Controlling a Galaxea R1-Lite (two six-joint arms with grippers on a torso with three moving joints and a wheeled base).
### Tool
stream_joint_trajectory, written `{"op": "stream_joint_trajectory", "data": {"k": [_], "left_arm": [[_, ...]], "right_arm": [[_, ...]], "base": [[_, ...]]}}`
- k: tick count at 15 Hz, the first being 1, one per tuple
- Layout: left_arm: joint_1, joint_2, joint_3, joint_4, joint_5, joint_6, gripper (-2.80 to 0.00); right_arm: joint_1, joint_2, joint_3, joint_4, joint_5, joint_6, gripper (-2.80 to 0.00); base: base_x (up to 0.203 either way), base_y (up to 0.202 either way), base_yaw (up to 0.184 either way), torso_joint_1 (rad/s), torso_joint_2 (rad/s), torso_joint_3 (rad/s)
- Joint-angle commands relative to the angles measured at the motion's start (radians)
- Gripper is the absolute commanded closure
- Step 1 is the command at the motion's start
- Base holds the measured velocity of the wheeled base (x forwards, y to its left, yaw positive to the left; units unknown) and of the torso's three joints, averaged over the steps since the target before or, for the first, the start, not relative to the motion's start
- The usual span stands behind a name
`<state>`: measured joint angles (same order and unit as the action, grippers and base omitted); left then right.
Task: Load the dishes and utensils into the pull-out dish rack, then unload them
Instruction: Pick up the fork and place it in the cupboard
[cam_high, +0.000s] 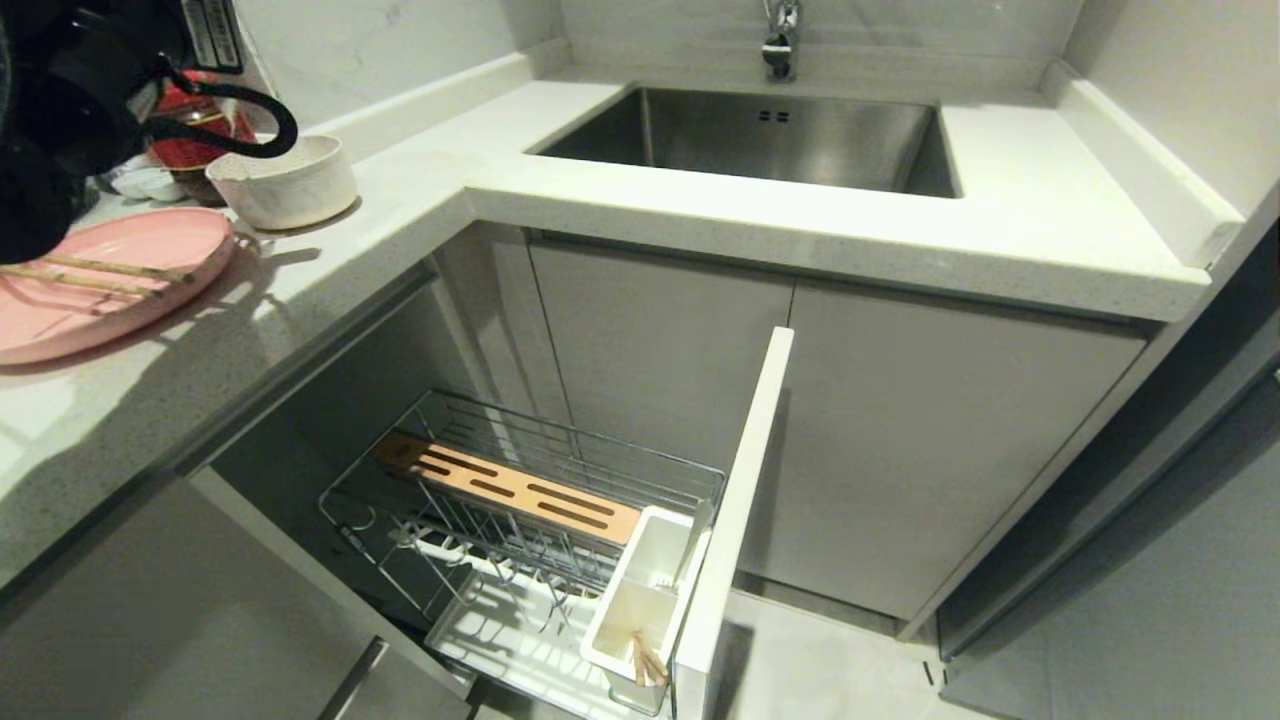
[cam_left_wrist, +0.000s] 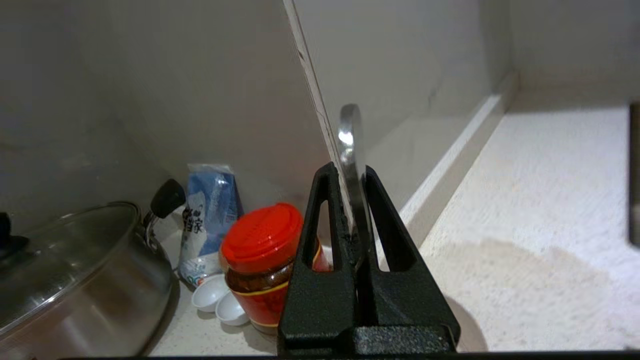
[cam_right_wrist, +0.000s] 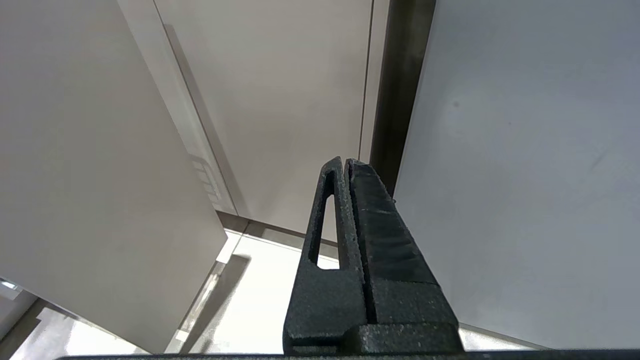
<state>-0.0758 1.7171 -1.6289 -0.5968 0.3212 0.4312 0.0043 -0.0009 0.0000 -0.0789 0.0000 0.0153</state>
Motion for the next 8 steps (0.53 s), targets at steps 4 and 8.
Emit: {"op": "stream_joint_trajectory", "data": {"k": [4, 8], "left_arm": [[-0.094, -0.124, -0.003, 0.004, 0.050, -0.170, 0.00], [-0.242, -0.214, -0.003, 0.207, 0.111, -0.382, 0.00]], "right_arm": [[0.000, 0.001, 0.026, -0.001, 0.000, 0.000, 0.00], [0.000, 0.001, 0.026, -0.001, 0.000, 0.000, 0.00]], "base": [[0.000, 0.000, 0.000, 0.000, 0.00, 0.000], [0.000, 0.000, 0.000, 0.000, 0.00, 0.000]]}}
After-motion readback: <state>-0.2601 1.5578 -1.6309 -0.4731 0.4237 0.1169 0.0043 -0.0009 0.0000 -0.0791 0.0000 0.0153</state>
